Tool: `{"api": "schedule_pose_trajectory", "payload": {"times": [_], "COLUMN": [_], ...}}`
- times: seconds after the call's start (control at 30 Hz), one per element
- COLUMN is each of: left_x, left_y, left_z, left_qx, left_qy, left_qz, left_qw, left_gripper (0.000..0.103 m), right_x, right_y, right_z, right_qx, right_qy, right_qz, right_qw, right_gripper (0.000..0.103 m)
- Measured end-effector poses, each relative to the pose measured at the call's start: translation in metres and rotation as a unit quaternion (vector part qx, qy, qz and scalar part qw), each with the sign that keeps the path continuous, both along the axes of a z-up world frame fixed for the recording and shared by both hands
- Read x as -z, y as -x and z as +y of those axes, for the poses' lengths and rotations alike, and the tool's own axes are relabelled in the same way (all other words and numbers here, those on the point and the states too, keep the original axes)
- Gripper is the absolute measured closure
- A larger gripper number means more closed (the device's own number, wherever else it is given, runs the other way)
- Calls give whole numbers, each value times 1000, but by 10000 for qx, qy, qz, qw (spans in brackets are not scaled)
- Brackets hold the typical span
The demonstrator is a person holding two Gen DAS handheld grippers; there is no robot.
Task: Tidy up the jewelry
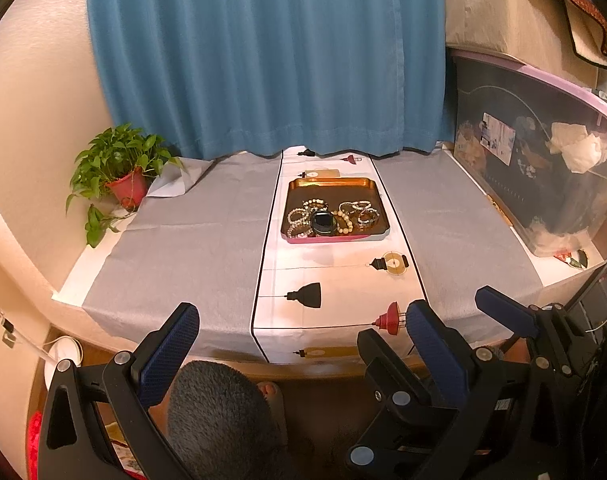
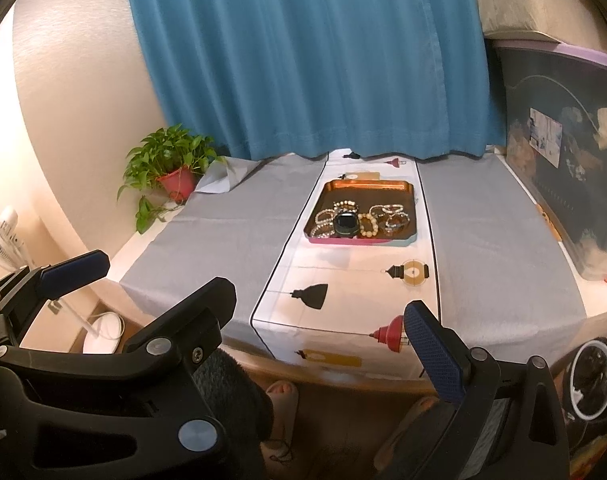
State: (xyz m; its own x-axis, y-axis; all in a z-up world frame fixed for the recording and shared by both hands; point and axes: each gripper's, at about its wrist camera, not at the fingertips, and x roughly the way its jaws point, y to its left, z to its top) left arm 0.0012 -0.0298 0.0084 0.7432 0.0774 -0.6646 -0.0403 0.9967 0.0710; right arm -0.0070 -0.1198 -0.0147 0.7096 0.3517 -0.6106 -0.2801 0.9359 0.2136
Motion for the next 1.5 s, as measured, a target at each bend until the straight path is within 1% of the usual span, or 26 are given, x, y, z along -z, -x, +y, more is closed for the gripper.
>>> {"api": "schedule_pose_trajectory", "payload": {"times": [1.5], "left_x": [7], "left_y": [1], "left_z": [5], "left_qx": [37], "left_qy": [-34], "left_qz": [67], "left_qw": [10000], "left_gripper": [0], "right_x": [8], "right_y": [3], "right_z": [5], "right_qx": [2], "right_qy": [-11], "right_qz": [112], "right_qw": [9999], "right_gripper": [5]}}
